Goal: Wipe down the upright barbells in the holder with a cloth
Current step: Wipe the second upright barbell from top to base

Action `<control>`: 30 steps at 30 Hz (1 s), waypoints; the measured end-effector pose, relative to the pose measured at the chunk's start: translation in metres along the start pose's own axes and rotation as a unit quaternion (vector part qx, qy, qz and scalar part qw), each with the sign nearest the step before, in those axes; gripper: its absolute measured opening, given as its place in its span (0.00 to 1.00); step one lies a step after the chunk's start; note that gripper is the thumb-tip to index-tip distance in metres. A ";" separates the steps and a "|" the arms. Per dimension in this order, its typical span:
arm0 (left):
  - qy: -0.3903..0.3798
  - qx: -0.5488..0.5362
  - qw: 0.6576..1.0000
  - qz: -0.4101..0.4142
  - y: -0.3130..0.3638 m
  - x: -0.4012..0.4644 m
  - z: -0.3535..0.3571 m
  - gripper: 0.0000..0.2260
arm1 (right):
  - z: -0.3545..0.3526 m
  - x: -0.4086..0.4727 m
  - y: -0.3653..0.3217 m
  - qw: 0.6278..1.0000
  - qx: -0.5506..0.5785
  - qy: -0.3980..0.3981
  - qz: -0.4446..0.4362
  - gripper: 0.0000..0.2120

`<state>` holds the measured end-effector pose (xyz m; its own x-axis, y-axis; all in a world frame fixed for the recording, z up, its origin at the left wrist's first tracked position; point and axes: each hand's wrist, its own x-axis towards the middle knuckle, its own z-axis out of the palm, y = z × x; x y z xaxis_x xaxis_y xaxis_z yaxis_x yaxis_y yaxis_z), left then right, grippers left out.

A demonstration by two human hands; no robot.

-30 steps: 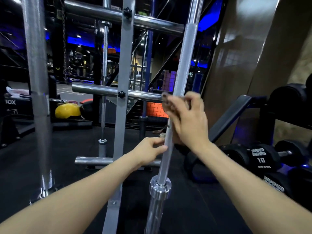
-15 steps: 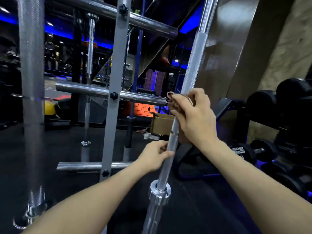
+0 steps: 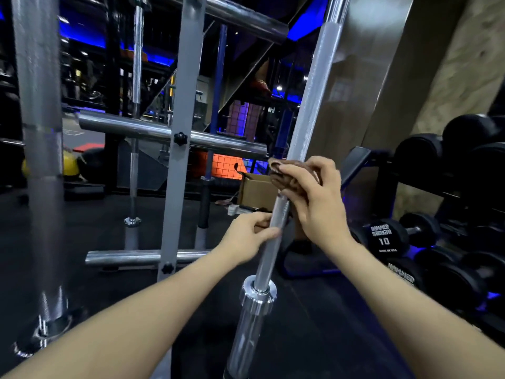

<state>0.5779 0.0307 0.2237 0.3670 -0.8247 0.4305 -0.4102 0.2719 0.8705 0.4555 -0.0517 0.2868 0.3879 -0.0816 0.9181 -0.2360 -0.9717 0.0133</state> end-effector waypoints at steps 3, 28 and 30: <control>-0.007 -0.002 1.000 0.012 -0.011 -0.008 -0.005 0.12 | 0.030 -0.052 -0.001 0.996 0.081 -0.004 0.031 0.17; -0.066 0.143 0.985 -0.072 -0.073 -0.046 0.005 0.16 | 0.033 -0.052 0.015 0.993 0.108 0.049 0.003 0.20; -0.066 0.191 0.976 -0.084 -0.085 -0.049 0.005 0.22 | 0.042 -0.072 0.013 0.992 0.117 0.038 -0.003 0.20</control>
<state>0.5910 0.0457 0.1275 0.3554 -0.9049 0.2340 -0.6447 -0.0561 0.7624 0.4618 -0.0681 0.2046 0.3175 -0.0672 0.9459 -0.0168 -0.9977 -0.0652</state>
